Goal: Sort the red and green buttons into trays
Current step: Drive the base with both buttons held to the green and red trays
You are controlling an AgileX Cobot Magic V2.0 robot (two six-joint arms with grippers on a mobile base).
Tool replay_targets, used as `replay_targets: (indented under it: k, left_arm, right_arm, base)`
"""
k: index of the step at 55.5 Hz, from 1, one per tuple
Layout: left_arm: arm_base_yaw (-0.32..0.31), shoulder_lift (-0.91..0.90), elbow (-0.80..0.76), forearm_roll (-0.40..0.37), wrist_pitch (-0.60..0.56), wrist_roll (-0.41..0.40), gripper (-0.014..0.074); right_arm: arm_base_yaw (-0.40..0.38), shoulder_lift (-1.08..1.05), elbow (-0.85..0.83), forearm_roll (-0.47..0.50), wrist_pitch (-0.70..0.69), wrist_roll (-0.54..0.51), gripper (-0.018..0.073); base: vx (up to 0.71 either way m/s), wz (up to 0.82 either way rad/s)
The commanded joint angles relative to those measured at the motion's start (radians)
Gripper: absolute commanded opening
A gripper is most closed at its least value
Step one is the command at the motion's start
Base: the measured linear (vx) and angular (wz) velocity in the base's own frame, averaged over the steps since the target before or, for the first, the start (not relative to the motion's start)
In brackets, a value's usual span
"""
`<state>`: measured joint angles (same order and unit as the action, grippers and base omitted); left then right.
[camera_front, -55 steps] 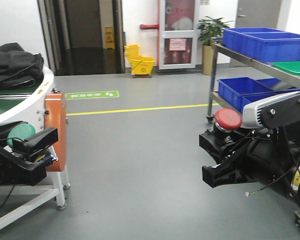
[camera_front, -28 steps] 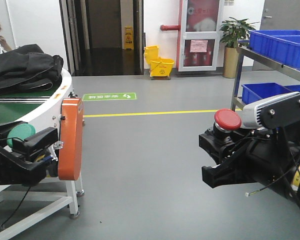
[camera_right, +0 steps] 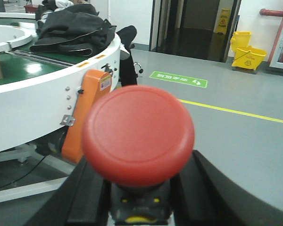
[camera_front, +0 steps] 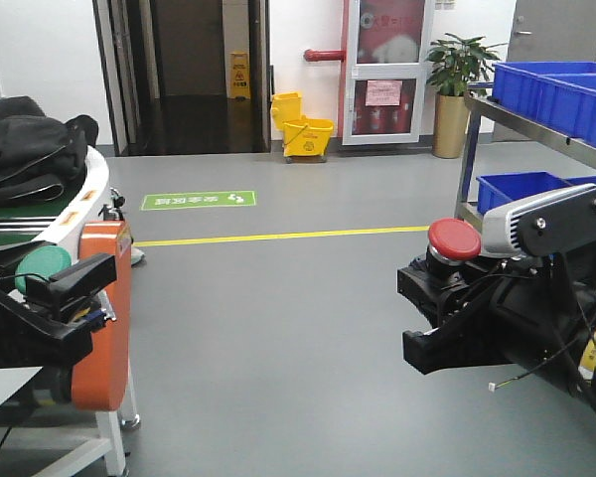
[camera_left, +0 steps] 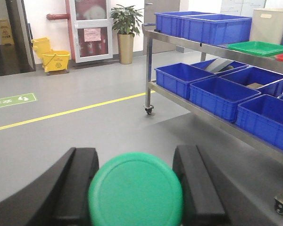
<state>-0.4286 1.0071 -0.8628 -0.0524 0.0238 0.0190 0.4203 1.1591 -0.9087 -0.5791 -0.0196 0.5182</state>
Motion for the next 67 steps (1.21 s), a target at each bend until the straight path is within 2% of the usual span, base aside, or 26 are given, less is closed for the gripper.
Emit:
replay_targets:
  k: [1,67]
  left_arm:
    - [-0.003,-0.017,-0.037,-0.006,-0.094,-0.001,-0.0003]
    - [-0.003,-0.017,-0.037,-0.006,-0.093,-0.001,-0.0003]
  right_arm:
    - [-0.004,-0.026,-0.039,-0.005,-0.068,0.002,-0.0010]
    - [-0.004,-0.026,-0.039,-0.005,-0.068,0.002,-0.0010]
  base:
    - [0.40,-0.06]
    - [0.46,-0.05]
